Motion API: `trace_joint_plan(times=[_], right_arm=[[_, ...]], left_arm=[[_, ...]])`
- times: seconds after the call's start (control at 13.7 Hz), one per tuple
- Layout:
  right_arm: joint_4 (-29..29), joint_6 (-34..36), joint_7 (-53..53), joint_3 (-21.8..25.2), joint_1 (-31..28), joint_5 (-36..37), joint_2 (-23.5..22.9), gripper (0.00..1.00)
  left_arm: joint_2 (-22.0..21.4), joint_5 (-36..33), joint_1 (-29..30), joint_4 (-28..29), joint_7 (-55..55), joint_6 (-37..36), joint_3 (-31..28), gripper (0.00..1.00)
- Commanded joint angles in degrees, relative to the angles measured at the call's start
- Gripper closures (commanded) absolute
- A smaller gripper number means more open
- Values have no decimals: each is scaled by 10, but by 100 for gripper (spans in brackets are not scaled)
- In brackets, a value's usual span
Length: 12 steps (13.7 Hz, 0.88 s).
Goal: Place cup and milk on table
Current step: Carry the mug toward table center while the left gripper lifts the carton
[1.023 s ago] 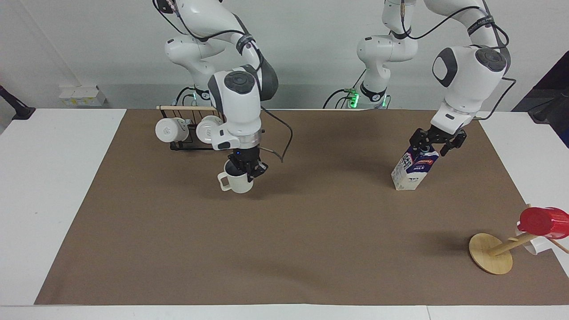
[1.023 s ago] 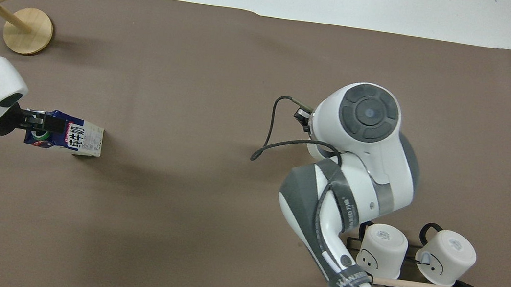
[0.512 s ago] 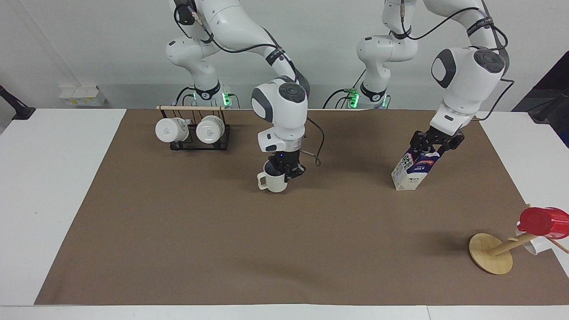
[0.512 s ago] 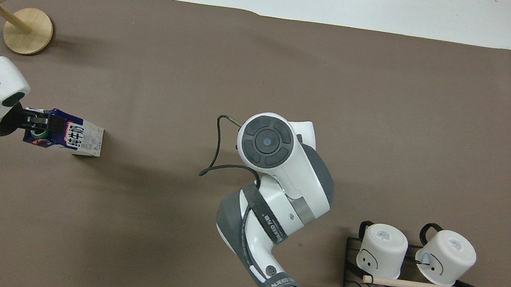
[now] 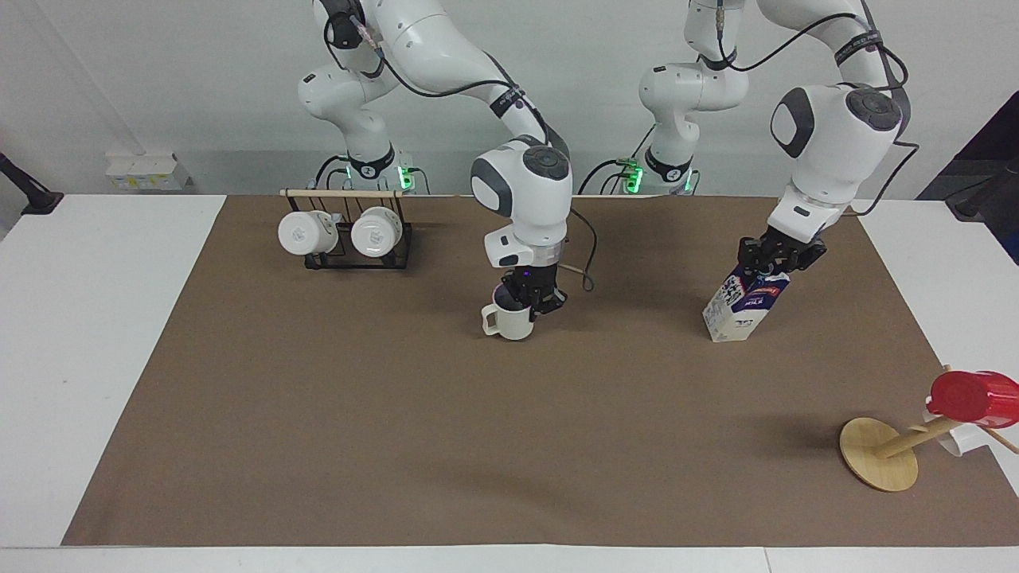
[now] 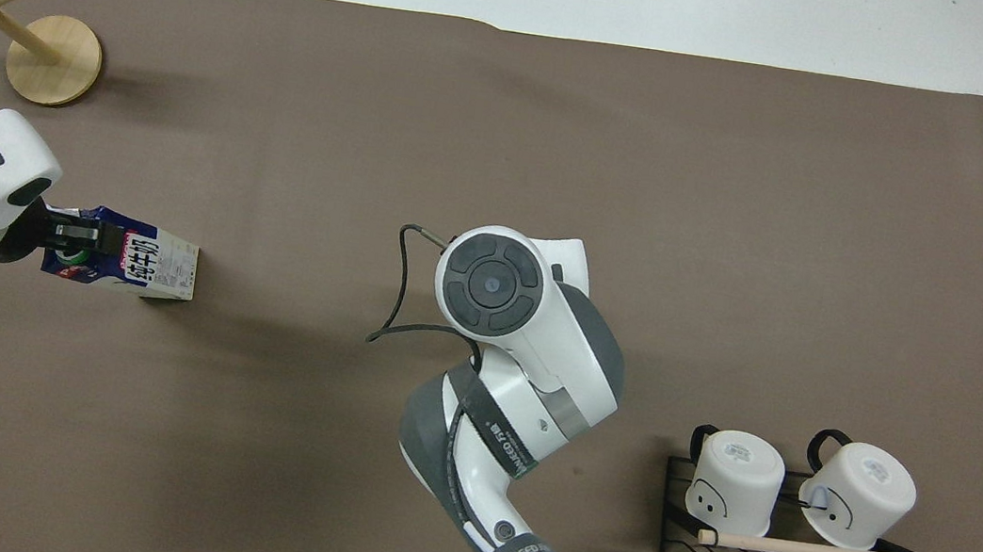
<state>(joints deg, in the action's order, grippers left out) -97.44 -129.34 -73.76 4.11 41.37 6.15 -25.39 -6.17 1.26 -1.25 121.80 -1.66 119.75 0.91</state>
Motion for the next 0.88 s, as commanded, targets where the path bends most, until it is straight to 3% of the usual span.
trace_joint_plan(times=[0.0, 0.44, 0.58, 0.73, 0.8], right_arm=[[2, -14, -16, 0, -3, 16, -5, 100], [-5, -28, -16, 0, -5, 8, -6, 100], [-5, -30, -16, 0, -5, 7, -6, 96], [-6, -32, -16, 0, -10, 7, -6, 45], [-5, -32, -15, 0, -13, 7, -5, 31]], left_arm=[[-6, -11, -9, 8, 12, 3, -6, 53], [-5, -11, -15, -9, 33, -6, -5, 56], [-5, -10, -23, -39, 46, -45, -5, 56], [-4, -6, -34, -66, 56, -76, -5, 56], [-4, -5, -36, -77, 60, -91, -5, 57]])
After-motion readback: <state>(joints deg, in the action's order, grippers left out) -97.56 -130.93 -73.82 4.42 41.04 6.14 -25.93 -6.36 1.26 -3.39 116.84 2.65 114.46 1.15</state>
